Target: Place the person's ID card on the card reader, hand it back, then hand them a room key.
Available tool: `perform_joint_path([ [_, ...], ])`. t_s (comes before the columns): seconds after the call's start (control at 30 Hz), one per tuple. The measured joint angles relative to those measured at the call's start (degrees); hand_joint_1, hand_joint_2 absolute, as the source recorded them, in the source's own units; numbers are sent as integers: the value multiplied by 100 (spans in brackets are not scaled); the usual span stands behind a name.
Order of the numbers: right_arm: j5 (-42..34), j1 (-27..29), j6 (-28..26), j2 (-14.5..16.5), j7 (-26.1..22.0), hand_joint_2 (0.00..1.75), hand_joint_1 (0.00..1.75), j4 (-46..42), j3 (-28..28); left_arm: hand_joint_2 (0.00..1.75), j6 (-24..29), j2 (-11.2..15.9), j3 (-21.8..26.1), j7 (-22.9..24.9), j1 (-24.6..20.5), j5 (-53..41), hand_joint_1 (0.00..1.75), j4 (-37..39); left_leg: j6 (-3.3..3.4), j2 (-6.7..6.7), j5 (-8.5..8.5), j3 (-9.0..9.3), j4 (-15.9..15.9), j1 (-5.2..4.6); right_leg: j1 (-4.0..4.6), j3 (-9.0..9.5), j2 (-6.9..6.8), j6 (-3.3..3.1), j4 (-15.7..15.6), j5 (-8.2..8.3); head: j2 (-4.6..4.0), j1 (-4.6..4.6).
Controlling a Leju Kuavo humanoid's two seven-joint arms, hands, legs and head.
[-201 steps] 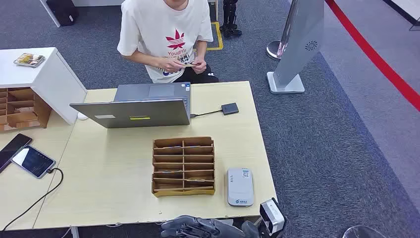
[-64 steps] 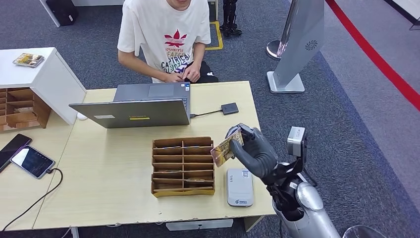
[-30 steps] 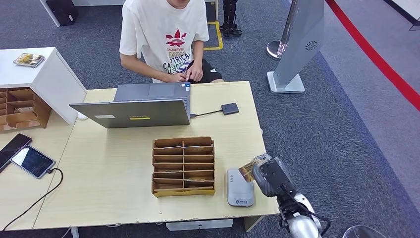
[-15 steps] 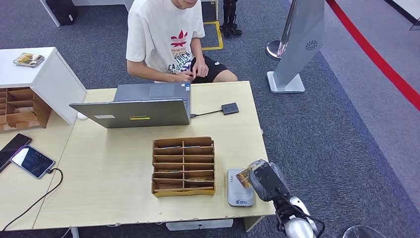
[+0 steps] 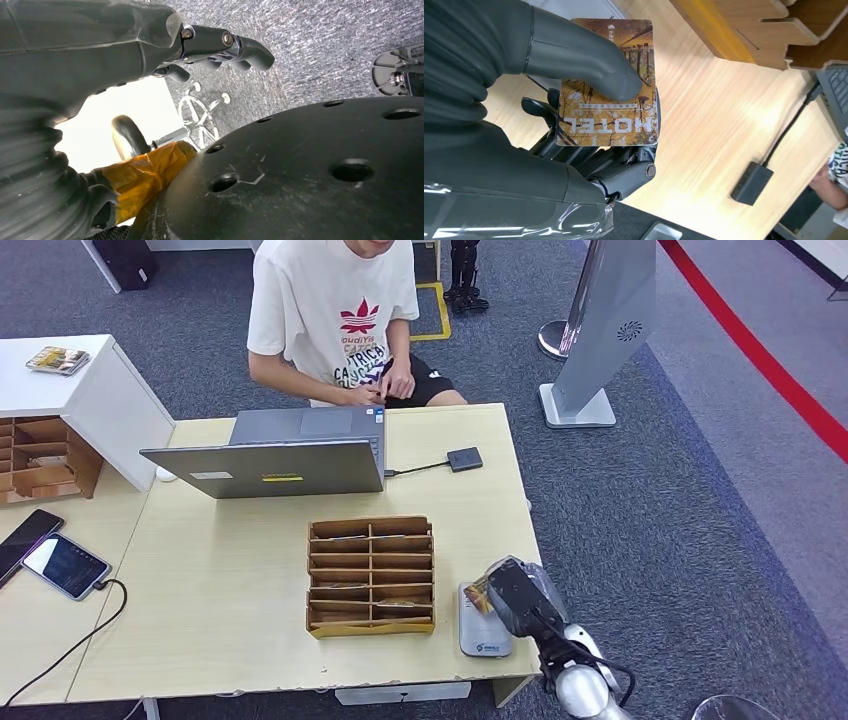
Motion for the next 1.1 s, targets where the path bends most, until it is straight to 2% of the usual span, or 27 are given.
perform_joint_path([
  [1.1, 649, -97, -3, 47, 234, 175, 175, 676, 69, 175, -5, 9, -11, 14, -1, 70, 0, 0, 0, 2, 0, 12, 0, 0, 0, 8, 2, 0, 0, 0, 0, 0],
])
